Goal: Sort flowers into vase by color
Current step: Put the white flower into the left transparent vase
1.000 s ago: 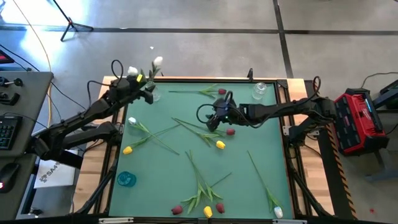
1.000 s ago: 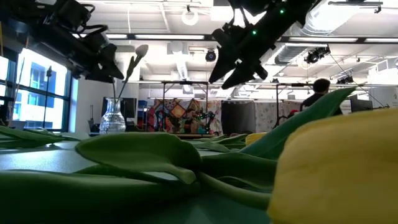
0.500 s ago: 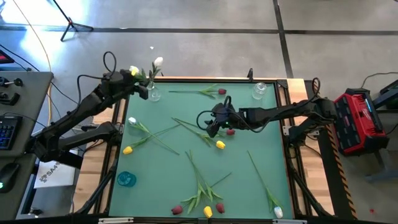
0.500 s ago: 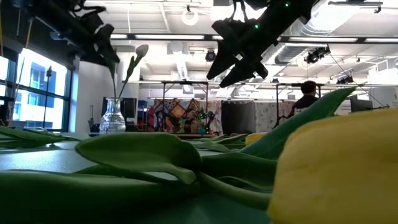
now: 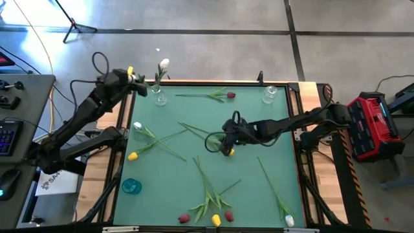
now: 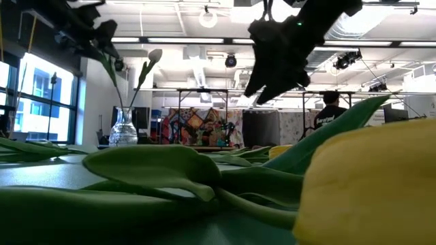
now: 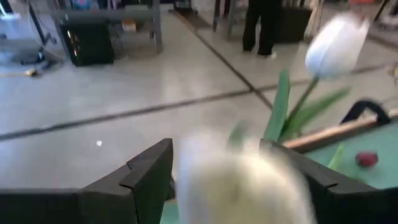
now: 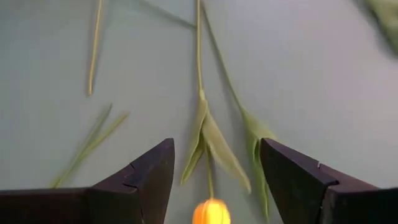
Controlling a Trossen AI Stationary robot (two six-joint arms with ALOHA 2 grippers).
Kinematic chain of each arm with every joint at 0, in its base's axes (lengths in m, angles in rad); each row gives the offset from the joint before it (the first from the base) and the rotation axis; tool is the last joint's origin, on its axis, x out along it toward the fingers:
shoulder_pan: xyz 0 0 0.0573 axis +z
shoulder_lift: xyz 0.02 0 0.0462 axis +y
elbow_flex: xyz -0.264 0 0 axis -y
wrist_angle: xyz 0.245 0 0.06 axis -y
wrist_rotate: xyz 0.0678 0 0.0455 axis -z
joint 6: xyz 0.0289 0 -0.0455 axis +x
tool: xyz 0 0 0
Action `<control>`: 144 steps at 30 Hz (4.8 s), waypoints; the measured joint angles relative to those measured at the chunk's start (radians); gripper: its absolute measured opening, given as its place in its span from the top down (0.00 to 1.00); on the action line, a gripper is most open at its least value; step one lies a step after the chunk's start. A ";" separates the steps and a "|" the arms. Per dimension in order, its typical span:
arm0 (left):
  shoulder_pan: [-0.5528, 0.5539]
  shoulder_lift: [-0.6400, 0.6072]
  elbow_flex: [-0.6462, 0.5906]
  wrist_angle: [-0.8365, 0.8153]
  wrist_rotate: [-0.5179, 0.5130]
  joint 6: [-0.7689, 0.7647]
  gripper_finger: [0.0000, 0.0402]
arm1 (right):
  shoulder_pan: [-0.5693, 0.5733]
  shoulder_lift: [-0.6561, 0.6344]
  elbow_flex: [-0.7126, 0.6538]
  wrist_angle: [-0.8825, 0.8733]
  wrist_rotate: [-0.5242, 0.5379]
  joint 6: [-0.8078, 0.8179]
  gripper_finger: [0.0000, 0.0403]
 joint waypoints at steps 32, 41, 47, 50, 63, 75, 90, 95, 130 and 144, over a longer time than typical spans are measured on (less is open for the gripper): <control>-0.219 -0.115 0.135 -0.054 0.390 0.160 0.57 | 0.078 0.098 -0.001 0.091 -0.001 -0.102 0.44; -0.425 -0.138 0.009 -0.030 0.360 0.220 0.68 | 0.058 0.152 -0.001 0.178 0.037 -0.090 0.44; -0.543 -0.139 -0.110 0.007 0.308 0.203 0.70 | 0.052 0.152 0.000 0.152 0.040 -0.069 0.44; -0.606 -0.138 -0.183 0.063 0.308 0.170 0.71 | 0.030 0.149 0.000 0.093 -0.002 -0.043 0.44; -0.755 -0.133 -0.295 0.136 0.060 0.160 0.74 | -0.094 0.105 0.001 0.068 -0.054 -0.129 0.44; -0.764 -0.238 -0.198 -0.093 -0.097 0.162 0.74 | -0.127 0.100 0.001 0.119 -0.059 -0.192 0.44; -0.806 0.052 -0.234 -0.186 0.153 -0.316 0.74 | -0.165 0.101 0.001 0.176 -0.057 -0.278 0.44; -0.832 0.157 -0.239 -0.151 0.112 -0.367 0.74 | -0.171 0.164 0.001 0.361 -0.200 -0.323 0.44; -0.856 0.082 -0.238 -0.130 -0.010 -0.357 0.74 | -0.100 0.855 0.711 0.395 -0.368 -0.462 0.44; -0.856 0.082 -0.238 -0.128 -0.036 -0.367 0.74 | -0.078 0.902 0.719 0.541 -0.388 -0.409 0.48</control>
